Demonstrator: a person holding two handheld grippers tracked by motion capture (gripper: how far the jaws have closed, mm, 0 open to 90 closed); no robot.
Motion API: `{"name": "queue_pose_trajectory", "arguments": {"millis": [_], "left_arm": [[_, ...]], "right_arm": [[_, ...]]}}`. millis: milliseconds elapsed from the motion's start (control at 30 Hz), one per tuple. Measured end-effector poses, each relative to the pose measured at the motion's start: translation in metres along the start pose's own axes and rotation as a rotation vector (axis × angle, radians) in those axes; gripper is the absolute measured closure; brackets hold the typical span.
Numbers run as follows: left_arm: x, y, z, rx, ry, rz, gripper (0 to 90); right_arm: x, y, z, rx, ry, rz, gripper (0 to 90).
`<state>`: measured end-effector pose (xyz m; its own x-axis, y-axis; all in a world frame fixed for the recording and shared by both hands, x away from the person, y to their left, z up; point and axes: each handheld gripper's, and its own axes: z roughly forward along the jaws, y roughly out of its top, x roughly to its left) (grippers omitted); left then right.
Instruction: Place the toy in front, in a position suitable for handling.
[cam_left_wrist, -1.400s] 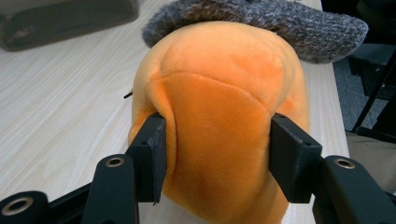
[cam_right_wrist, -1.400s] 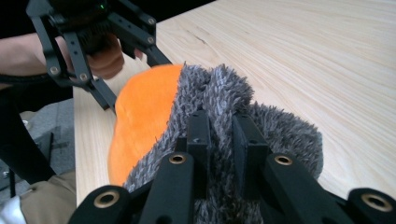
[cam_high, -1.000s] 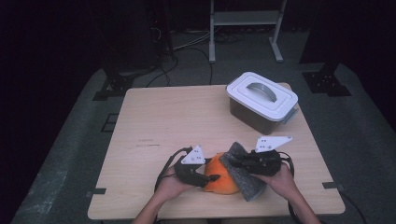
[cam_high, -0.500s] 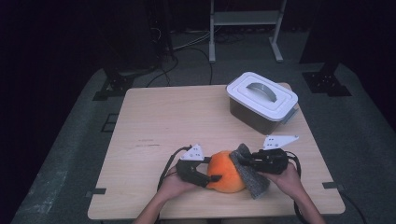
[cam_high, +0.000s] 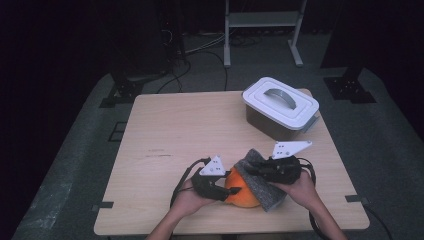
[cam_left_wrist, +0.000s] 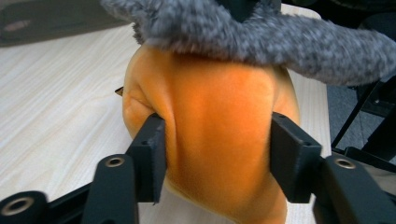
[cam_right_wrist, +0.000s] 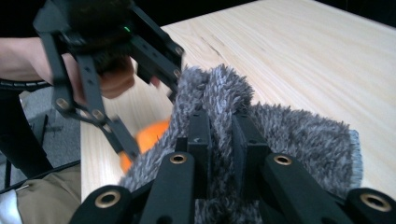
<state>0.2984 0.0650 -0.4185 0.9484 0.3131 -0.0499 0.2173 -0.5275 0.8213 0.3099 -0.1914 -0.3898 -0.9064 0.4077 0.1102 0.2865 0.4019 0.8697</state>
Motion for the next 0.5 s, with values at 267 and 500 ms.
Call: {"name": "queue_pose_trajectory", "arguments": {"millis": [267, 500], "left_arm": [[0.011, -0.004, 0.009, 0.009, -0.056, -0.059, 10.5], [0.009, -0.003, 0.006, -0.002, -0.069, -0.064, 43.2]], "right_arm": [[-0.015, -0.023, -0.011, -0.012, -0.012, 0.067, 78.2], [-0.01, -0.013, -0.01, -0.022, -0.017, 0.064, 78.4]]}}
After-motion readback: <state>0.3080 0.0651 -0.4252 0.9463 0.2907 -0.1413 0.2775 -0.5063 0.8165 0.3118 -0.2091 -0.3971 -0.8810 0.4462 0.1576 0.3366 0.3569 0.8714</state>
